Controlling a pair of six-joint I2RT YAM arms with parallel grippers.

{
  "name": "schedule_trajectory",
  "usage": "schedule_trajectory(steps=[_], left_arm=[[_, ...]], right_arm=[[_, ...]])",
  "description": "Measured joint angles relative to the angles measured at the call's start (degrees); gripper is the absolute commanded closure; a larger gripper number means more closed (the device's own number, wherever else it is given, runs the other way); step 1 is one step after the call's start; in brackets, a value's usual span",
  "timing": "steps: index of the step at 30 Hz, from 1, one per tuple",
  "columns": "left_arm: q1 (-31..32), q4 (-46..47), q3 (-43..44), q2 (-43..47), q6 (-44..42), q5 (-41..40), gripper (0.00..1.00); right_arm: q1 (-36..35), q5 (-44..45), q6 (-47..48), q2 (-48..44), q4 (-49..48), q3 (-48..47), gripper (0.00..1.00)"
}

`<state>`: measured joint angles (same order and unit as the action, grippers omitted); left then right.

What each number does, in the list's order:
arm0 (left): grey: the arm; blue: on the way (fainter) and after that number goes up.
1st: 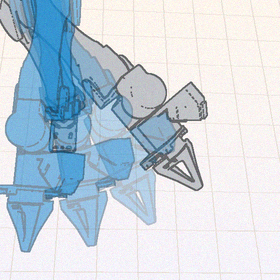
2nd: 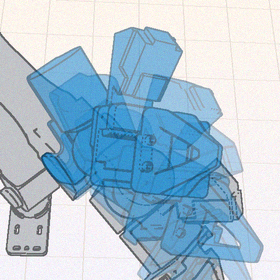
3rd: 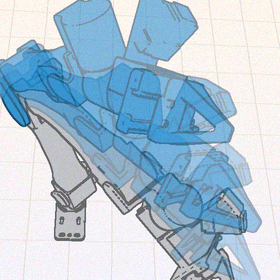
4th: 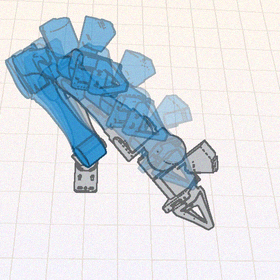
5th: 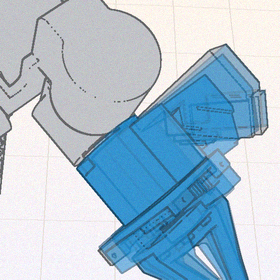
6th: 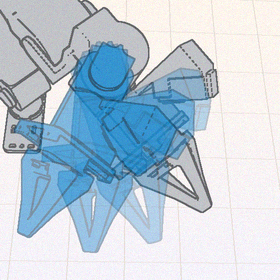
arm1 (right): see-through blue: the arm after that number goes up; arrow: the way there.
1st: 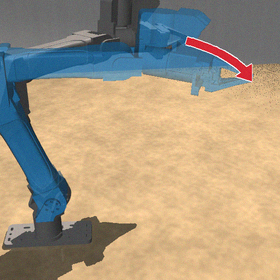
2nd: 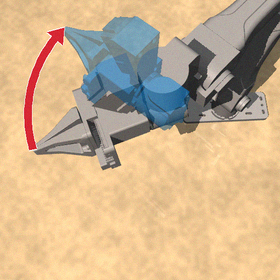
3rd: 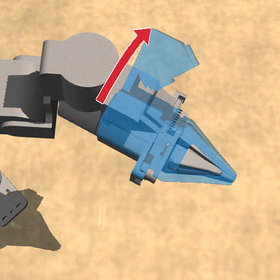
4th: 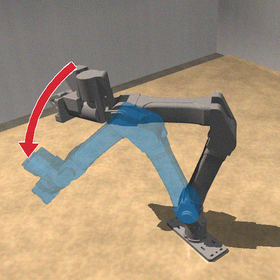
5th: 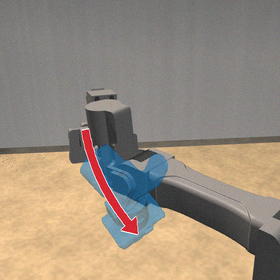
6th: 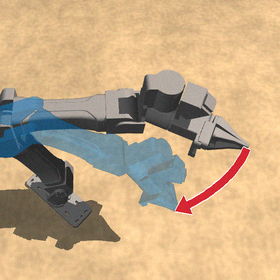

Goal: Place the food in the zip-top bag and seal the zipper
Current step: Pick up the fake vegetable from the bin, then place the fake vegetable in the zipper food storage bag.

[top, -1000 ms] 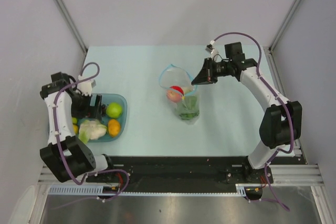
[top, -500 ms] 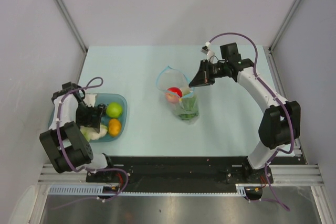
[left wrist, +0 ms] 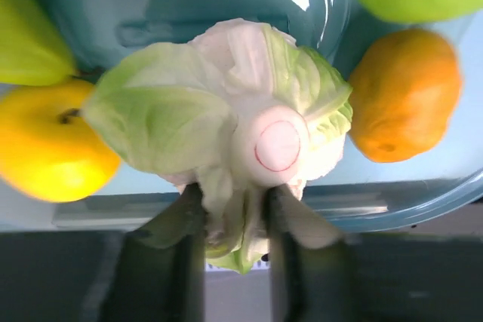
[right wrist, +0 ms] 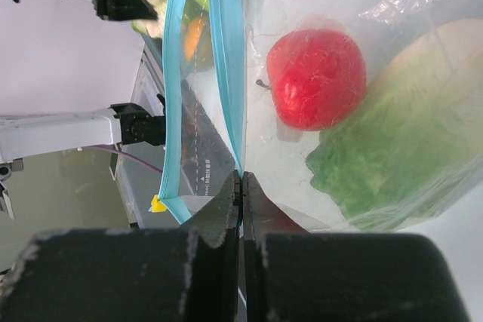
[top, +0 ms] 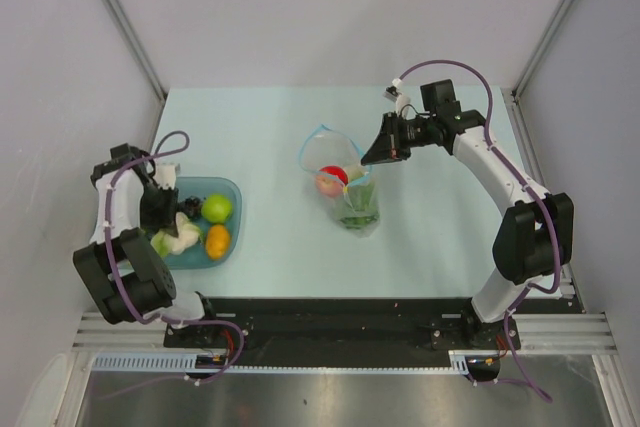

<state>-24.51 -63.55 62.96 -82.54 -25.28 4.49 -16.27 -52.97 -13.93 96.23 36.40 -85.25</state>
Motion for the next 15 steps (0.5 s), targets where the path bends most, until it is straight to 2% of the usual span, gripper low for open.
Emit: schedule_trajectory(steps=[5, 8, 10, 13, 15], left_arm=[[0.0, -1.6, 7.0, 2.9, -0.2, 0.6, 0.91], [1.2, -4.0, 12.9, 4.1, 0.4, 2.2, 0.92], [4.3, -5.2, 17.9, 4.5, 1.2, 3.1, 0.92], [14.8, -5.0, 26.7, 4.7, 3.1, 4.5, 0.92], [25.1, -4.2, 33.0, 4.4, 5.2, 5.3, 0.92]], right_arm=[[0.0, 0.0, 0.3, 0.0, 0.2, 0.0, 1.00], [0.0, 0.0, 0.5, 0.0, 0.2, 0.0, 1.00], [-0.1, 0.0, 0.5, 0.0, 0.2, 0.0, 1.00], [-0.1, -0.2, 0.5, 0.0, 0.2, -0.1, 1.00], [-0.1, -0.5, 0.5, 0.0, 0.5, -0.5, 1.00]])
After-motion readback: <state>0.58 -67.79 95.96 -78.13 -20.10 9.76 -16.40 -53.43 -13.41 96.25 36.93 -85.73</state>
